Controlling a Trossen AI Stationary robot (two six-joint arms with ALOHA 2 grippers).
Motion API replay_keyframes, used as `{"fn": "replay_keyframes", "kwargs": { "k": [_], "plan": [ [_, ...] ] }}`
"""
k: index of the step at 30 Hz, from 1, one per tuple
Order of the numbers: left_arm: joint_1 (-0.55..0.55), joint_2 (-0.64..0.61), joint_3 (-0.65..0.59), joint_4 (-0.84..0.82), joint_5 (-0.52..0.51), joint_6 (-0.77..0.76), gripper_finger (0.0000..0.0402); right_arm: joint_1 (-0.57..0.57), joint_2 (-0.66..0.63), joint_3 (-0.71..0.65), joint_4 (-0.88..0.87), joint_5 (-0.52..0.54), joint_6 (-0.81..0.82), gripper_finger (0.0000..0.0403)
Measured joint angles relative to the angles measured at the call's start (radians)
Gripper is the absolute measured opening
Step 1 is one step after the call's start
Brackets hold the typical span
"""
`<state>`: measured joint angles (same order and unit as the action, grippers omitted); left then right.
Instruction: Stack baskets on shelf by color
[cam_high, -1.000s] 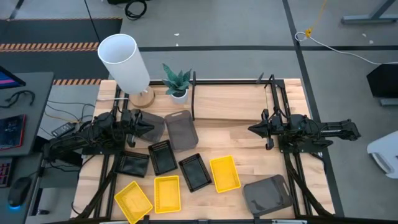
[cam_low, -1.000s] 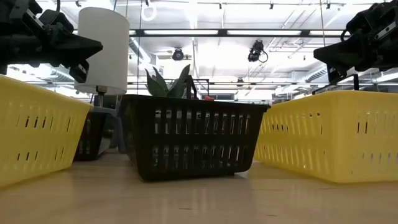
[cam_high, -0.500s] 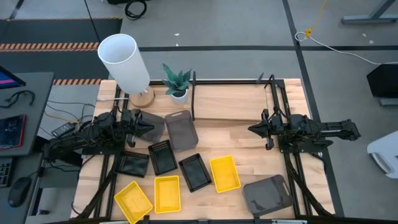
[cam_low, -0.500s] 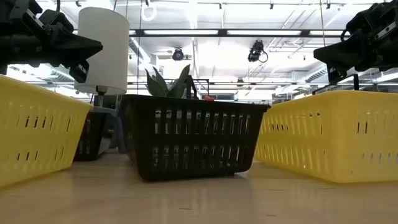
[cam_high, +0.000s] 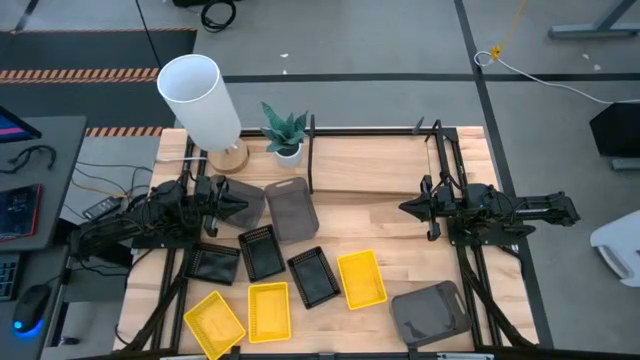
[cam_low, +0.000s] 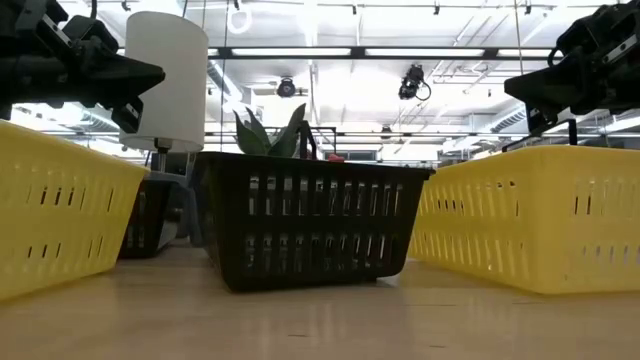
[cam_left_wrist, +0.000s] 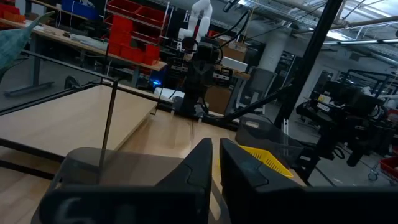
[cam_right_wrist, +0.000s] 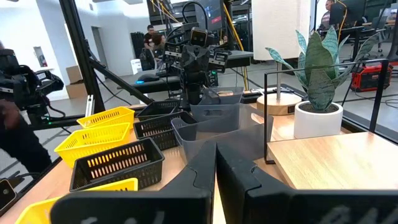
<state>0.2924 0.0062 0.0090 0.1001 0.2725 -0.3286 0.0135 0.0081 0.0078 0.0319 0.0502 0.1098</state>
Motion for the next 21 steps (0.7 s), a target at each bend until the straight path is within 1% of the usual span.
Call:
{"fn": "replay_keyframes", "kwargs": {
  "k": [11,21],
  "plan": [
    [0.000,0.000,0.000,0.000,0.000,0.000,0.0030,0.000,0.000,0.000,0.000,0.000,0.000,0.0019],
    [0.000,0.000,0.000,0.000,0.000,0.000,0.0038,0.000,0.000,0.000,0.000,0.000,0.000,0.0019]
  ]
}}
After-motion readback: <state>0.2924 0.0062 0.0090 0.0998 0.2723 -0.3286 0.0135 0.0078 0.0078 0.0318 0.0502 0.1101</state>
